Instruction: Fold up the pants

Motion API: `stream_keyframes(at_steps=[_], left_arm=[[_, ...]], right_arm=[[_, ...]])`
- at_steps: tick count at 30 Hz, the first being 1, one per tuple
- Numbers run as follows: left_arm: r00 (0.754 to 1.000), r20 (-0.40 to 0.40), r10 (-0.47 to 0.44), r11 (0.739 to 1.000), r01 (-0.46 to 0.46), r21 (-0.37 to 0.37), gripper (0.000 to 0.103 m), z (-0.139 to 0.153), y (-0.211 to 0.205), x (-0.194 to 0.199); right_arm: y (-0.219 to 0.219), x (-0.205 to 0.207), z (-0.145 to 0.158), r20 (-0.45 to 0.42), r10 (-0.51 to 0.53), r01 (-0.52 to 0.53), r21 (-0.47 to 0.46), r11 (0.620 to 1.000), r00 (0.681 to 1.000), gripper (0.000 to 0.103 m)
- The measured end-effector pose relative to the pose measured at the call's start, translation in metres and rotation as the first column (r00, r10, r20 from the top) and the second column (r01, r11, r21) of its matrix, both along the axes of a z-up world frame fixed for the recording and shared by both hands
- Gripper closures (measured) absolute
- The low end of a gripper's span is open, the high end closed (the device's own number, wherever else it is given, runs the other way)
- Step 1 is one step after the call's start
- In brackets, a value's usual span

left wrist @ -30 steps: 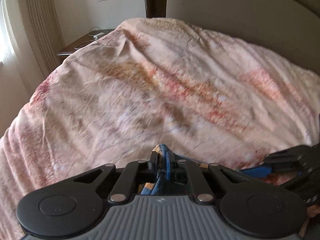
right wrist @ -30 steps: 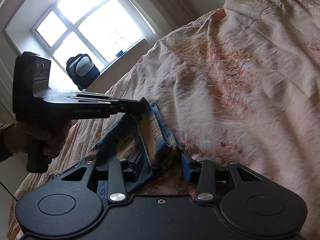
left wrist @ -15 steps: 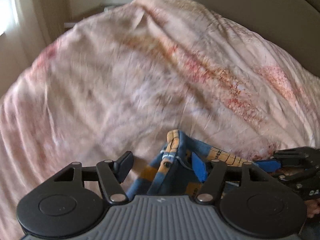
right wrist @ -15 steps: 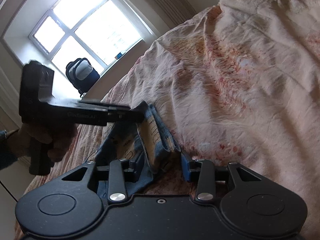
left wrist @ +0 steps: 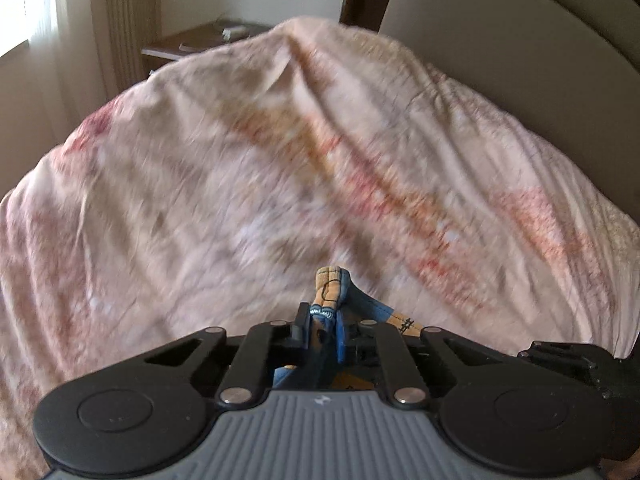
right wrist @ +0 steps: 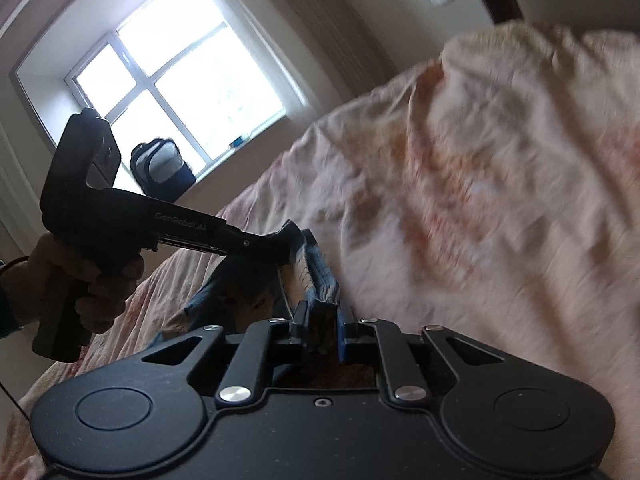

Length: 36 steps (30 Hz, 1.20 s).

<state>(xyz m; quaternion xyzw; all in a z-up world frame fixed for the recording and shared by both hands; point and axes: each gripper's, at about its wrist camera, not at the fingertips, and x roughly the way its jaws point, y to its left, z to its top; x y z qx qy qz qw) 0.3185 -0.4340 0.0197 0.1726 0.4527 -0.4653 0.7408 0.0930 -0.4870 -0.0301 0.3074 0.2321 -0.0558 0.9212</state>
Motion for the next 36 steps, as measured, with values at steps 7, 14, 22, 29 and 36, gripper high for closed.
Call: stream_keyframes(at_steps=[7, 14, 22, 29, 36], left_arm=[[0.996, 0.085, -0.029, 0.996, 0.021, 0.092, 0.083, -0.035, -0.031, -0.011], [0.943, 0.332, 0.024, 0.999, -0.035, 0.029, 0.014, 0.003, -0.006, -0.032], [0.891, 0.371, 0.263, 0.955, -0.294, 0.03, 0.001, 0.025, 0.108, -0.074], [0.83, 0.391, 0.398, 0.878, -0.469, 0.102, 0.001, -0.008, 0.243, -0.134], [0.71, 0.316, 0.63, 0.74, -0.672, 0.033, 0.001, -0.018, 0.359, -0.167]], right_arm=[[-0.009, 0.0, -0.002, -0.038, -0.067, 0.065, -0.049, 0.997, 0.997, 0.09], [-0.012, 0.005, -0.009, -0.077, -0.055, 0.05, -0.061, 0.997, 0.996, 0.074], [0.027, 0.009, 0.014, 0.016, -0.01, 0.016, -0.369, 0.929, 1.0, 0.008], [0.09, 0.035, 0.0, -0.151, 0.208, -0.256, -0.618, 0.743, 0.966, 0.004], [0.07, 0.045, -0.011, -0.241, -0.029, -0.146, -0.677, 0.721, 0.97, 0.001]])
